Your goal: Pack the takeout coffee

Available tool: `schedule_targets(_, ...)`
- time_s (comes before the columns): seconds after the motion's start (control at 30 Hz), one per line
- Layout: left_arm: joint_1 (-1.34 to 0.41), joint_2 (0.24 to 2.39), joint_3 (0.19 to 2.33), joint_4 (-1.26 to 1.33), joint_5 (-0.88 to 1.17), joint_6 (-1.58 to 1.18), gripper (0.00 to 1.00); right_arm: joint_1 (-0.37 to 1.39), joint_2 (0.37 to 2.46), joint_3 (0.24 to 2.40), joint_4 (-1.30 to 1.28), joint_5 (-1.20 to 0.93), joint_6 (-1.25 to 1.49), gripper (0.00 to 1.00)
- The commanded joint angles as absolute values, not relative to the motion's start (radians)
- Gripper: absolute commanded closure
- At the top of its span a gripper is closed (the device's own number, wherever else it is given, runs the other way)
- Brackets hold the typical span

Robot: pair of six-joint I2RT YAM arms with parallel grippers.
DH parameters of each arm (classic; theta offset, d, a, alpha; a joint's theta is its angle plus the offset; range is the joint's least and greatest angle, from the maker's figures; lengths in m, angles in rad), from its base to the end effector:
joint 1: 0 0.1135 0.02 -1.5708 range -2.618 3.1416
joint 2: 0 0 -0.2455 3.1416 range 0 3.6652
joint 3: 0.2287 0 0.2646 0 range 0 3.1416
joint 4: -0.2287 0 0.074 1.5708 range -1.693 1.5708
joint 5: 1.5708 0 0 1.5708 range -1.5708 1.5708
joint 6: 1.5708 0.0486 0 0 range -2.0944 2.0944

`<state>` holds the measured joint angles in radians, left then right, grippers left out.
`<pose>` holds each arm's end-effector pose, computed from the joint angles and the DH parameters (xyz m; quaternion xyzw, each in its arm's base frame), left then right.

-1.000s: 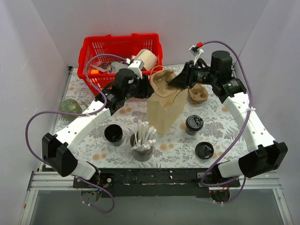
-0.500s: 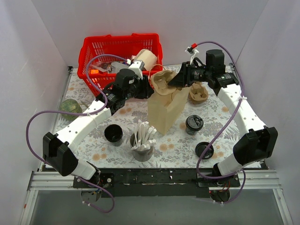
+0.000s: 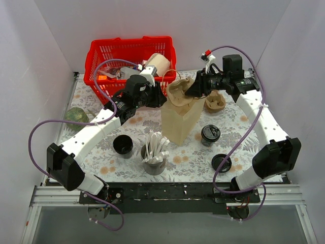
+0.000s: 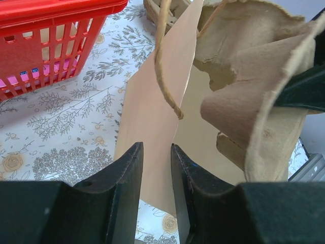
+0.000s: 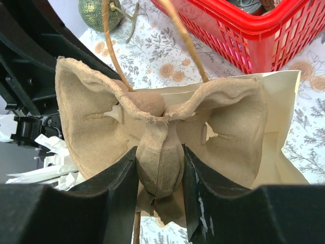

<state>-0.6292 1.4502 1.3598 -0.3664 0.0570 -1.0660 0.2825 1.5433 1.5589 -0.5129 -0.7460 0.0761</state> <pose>0.2914 -0.2156 0.3397 -0.1691 0.8316 -0.4122 0.3316 0.3427 0.1338 0.3706 -0.2678 0.7768 0.3931 0.4127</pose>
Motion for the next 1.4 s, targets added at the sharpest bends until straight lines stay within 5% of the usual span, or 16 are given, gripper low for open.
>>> schedule_targets(0.0, -0.624, 1.454, 1.358, -0.382, 0.061, -1.052, 0.73, 0.281, 1.494, 1.606, -0.531, -0.749, -0.006, 0.57)
schedule_targets(0.2, -0.624, 1.459, 1.361, -0.383, 0.077, -1.049, 0.73, 0.281, 1.47, 1.589, -0.339, -0.793, 0.213, 0.57)
schedule_targets(0.47, -0.624, 1.454, 1.361, -0.38, 0.084, -1.051, 0.73, 0.281, 1.511, 1.647, -0.403, -0.749, 0.196, 0.57)
schedule_targets(0.77, -0.624, 1.45, 1.358, -0.376, 0.094, -1.051, 0.72, 0.279, 1.416, 1.568, -0.198, -0.876, 0.223, 0.57)
schedule_targets(1.37, -0.624, 1.437, 1.35, -0.368, 0.094, -1.042, 0.71, 0.264, 1.549, 1.675, -0.43, -0.907, 0.098, 0.58)
